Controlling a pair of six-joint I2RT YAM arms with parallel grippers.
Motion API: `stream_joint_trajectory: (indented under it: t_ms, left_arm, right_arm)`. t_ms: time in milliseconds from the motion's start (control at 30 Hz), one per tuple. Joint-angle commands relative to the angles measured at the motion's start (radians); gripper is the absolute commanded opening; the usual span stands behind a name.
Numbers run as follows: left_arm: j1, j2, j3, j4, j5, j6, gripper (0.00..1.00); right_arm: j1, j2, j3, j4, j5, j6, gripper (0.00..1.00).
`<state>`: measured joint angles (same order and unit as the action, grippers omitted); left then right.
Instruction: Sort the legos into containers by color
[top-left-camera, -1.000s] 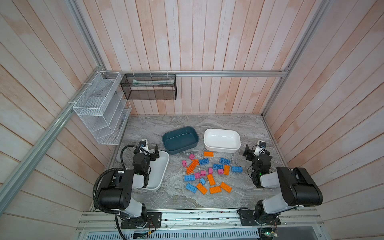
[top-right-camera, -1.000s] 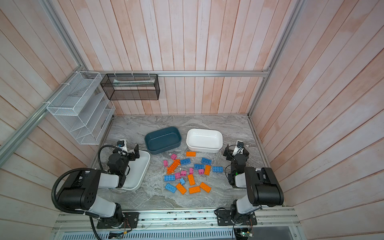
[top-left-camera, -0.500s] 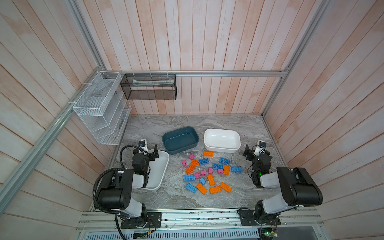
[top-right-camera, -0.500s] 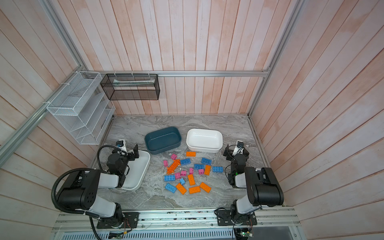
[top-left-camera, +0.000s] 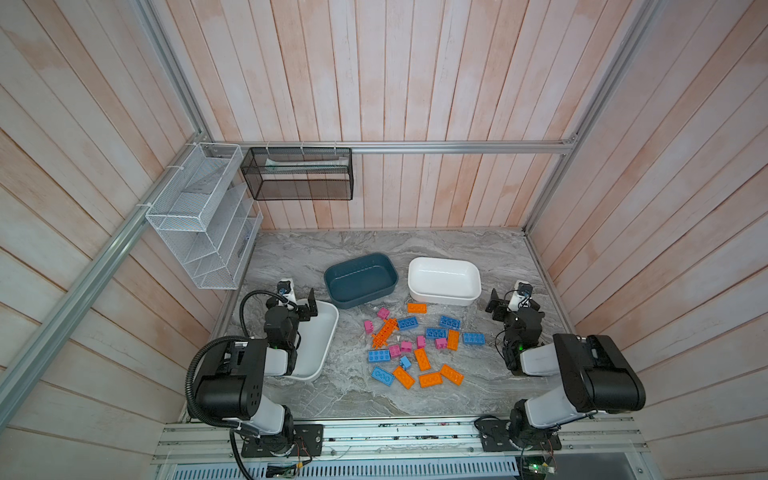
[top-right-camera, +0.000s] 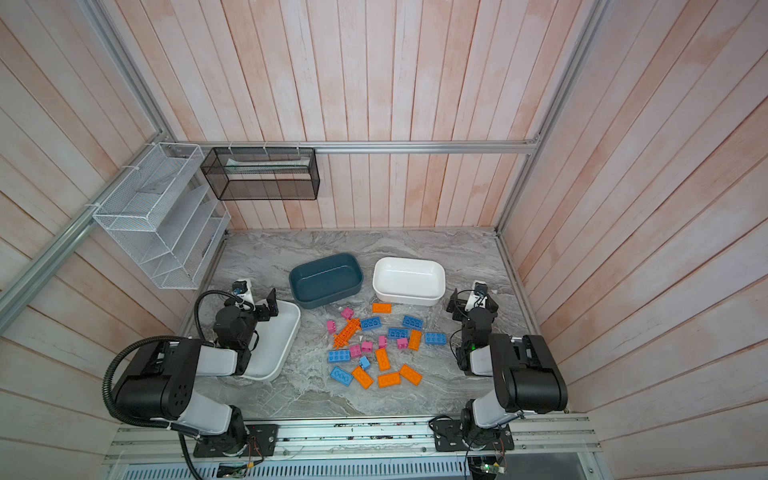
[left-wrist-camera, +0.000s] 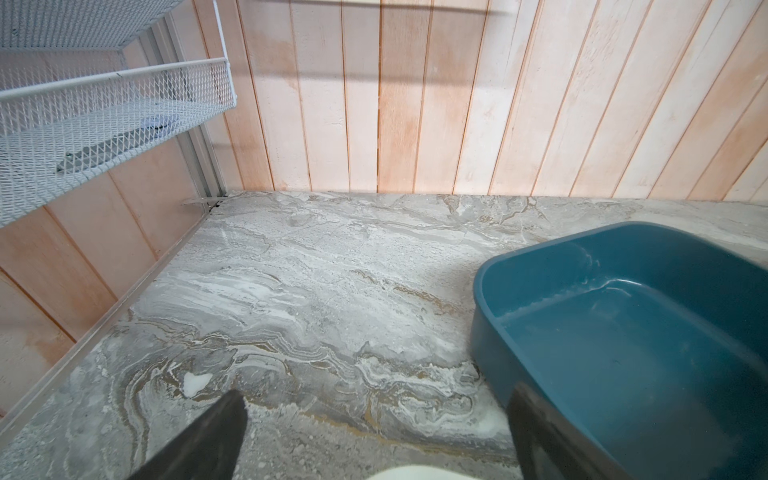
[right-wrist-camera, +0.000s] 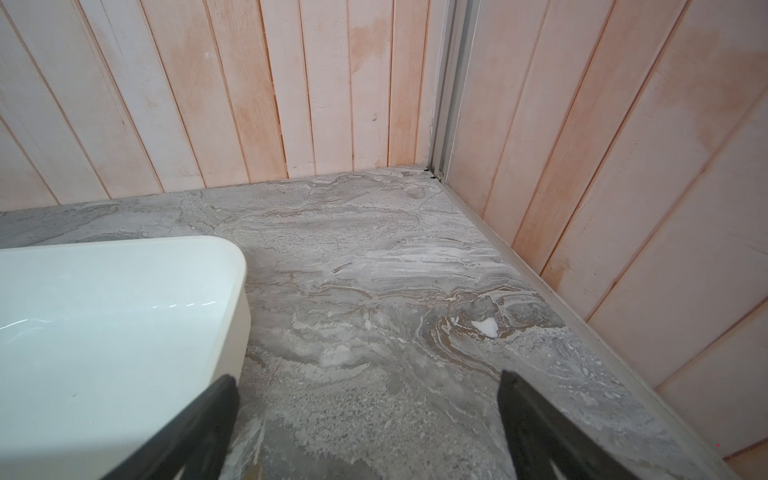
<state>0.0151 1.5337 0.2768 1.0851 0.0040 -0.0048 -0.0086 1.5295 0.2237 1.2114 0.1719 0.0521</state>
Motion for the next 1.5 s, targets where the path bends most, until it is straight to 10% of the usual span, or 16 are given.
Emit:
stream_joint_trajectory:
  t_ms: [0, 300, 633, 800, 1033, 1467]
  left_arm:
    - [0.007, 0.008, 0.016, 0.013, 0.017, -0.010, 1.00]
    - [0.005, -0.118, 0.086, -0.202, -0.006, -0.017, 1.00]
    - [-0.008, -0.377, 0.377, -0.824, -0.122, -0.202, 1.00]
    - [-0.057, -0.399, 0.536, -1.162, 0.077, -0.302, 1.00]
    - [-0.280, -0.324, 0.700, -1.490, 0.040, -0.393, 1.00]
    - [-0.662, -0.174, 0.696, -1.606, -0.068, -0.660, 0.84]
  right_arm:
    - [-0.012, -0.011, 0.016, 0.000, -0.027, 0.001, 0.98]
    - [-0.014, -0.080, -0.012, 0.029, -0.069, -0.007, 0.98]
    - [-0.013, -0.437, 0.249, -0.682, -0.240, -0.060, 0.98]
    - [-0.011, -0.508, 0.405, -1.030, -0.378, -0.045, 0.98]
    - [0.027, -0.555, 0.535, -1.363, -0.593, 0.002, 0.98]
    - [0.373, -0.582, 0.607, -1.636, -0.444, 0.069, 0.98]
